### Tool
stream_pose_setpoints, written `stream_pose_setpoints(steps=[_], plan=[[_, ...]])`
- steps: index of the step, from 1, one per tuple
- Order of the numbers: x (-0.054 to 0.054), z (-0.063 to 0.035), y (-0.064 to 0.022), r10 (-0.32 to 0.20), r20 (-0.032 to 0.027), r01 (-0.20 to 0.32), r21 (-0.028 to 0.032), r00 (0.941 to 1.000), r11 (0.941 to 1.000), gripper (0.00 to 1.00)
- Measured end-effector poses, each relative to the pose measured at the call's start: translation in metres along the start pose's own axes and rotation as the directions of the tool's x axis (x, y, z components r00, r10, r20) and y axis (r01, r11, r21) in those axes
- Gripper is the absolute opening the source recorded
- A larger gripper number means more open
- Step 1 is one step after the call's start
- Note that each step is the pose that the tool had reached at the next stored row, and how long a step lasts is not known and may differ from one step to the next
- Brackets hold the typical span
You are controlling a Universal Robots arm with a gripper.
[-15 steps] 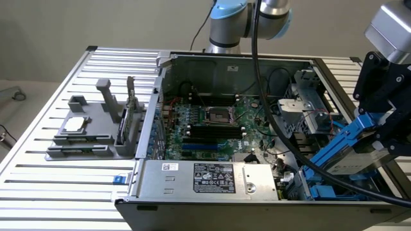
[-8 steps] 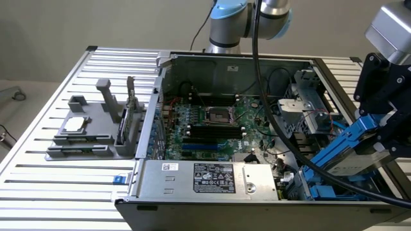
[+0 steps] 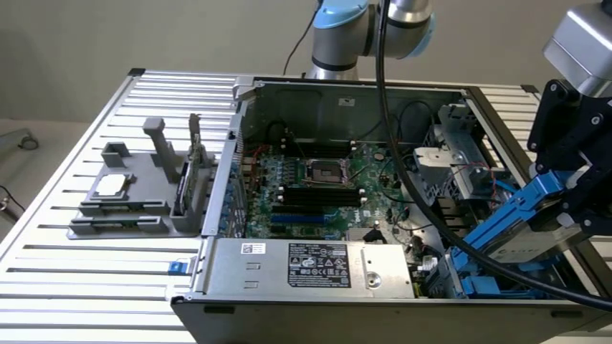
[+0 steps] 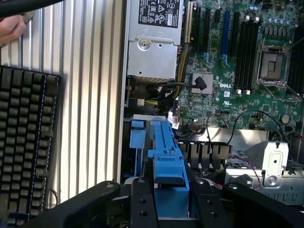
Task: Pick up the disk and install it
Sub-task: 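Insert the disk into the insertion slot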
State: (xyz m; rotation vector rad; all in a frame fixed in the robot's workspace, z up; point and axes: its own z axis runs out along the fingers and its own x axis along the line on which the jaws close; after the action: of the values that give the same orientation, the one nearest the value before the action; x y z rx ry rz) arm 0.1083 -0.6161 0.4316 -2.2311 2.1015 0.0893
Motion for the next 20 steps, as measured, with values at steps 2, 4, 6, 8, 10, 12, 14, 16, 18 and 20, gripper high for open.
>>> stream_pose_setpoints(steps=[2,4,6,8,10,12,14,16,18,20], plan=[[0.0000,0.0000,0.0000,0.000,-0.0002,0.000,0.0020,1.0000,1.0000,0.33],[0.0000,0.0001,0.0001,-0.001,-0.0005,0.001,0.0076,1.0000,1.0000,0.33],[0.0000,0.0001,0.0000,-0.001,-0.0010,0.001,0.0149,1.0000,0.9999,0.33],[0.0000,0.0001,0.0000,-0.002,-0.0013,0.002,0.0204,1.0000,0.9998,0.33],[0.0000,0.0004,0.0000,-0.002,-0.0017,0.002,0.0256,1.0000,0.9997,0.33],[0.0000,0.0006,0.0002,-0.003,-0.0028,0.003,0.0308,1.0000,0.9995,0.33],[0.0001,0.0011,0.0005,-0.003,-0.0043,0.003,0.0357,1.0000,0.9994,0.33],[0.0001,0.0019,0.0009,-0.004,-0.0053,0.004,0.0407,1.0000,0.9992,0.33],[0.0001,0.0029,0.0021,-0.004,-0.0063,0.005,0.0447,1.0000,0.9990,0.33],[0.0001,0.0038,0.0036,-0.005,-0.0084,0.005,0.0471,1.0000,0.9989,0.33]])
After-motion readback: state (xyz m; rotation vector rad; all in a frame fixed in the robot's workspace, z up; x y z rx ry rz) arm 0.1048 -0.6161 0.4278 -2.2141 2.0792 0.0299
